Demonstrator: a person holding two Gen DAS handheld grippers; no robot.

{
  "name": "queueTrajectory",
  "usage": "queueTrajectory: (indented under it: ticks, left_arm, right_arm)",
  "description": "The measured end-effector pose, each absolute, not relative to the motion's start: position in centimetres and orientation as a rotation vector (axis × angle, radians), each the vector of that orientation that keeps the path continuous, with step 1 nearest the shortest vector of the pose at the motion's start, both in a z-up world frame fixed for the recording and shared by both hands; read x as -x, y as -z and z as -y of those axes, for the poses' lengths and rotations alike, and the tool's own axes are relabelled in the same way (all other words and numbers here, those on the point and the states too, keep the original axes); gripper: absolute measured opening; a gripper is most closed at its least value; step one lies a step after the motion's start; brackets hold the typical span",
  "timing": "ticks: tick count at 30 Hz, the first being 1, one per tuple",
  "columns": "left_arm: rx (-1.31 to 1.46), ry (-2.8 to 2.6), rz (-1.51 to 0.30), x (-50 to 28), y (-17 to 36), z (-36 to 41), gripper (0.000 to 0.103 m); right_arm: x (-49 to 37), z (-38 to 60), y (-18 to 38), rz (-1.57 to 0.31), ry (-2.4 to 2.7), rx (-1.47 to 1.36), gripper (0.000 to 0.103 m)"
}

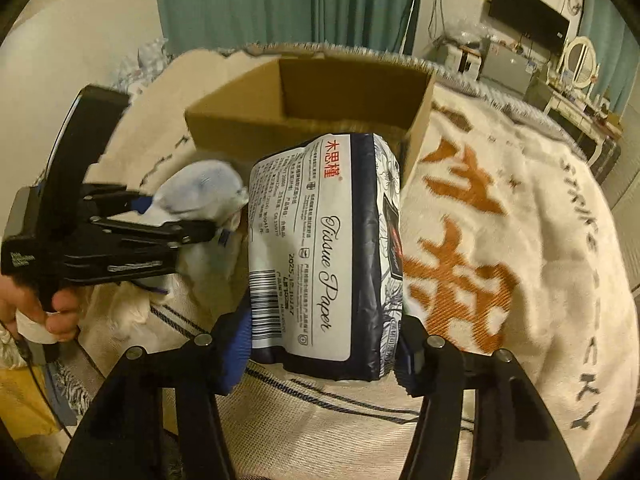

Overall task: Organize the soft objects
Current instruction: 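Grasp the white sock with the left gripper while the right grasps the dark tissue pack, then carry the sock and tissue pack into the box and open both grippers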

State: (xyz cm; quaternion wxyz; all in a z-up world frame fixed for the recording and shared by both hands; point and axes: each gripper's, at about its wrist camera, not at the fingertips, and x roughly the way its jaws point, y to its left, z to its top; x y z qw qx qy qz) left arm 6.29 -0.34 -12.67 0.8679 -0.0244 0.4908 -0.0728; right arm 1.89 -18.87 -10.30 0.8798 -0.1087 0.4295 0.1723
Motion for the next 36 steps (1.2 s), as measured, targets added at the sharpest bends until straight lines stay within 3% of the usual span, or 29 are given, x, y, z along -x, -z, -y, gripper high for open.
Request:
queueTrajectory:
  ticks: [8, 15, 27, 30, 34, 36]
  left_arm:
    - [0.064, 0.205, -0.873, -5.9, 2.9, -0.7, 0.049]
    - [0.038, 0.159, -0.786, -12.1, -2.1, -1.5, 0.049]
    - [-0.026, 0.116, -0.885, -20.0, 6.7, -1.3, 0.049]
    - [-0.051, 0.123, -0.873, -20.0, 7.1, -1.0, 0.053]
    - [-0.051, 0.145, -0.872, -19.8, 6.0, -0.6, 0.063]
    - [-0.055, 0.132, -0.869, -19.7, 4.7, -0.4, 0.066]
  right_arm:
    - [-3.7, 19.5, 2.2, -0.767, -0.339, 0.162, 0.057]
    - [-9.6, 17.6, -3.2, -0.706, -0.349, 0.179, 0.057]
    - [-19.6, 15.4, 3.8, -0.815, -0.318, 0.111, 0.058]
    - [-20.0, 16.2, 5.6, -0.841, -0.304, 0.078, 0.063]
    - [-19.5, 17.7, 5.4, -0.840, -0.286, 0.058, 0.079]
    - [-18.7, 18.2, 4.1, -0.815, -0.282, 0.067, 0.080]
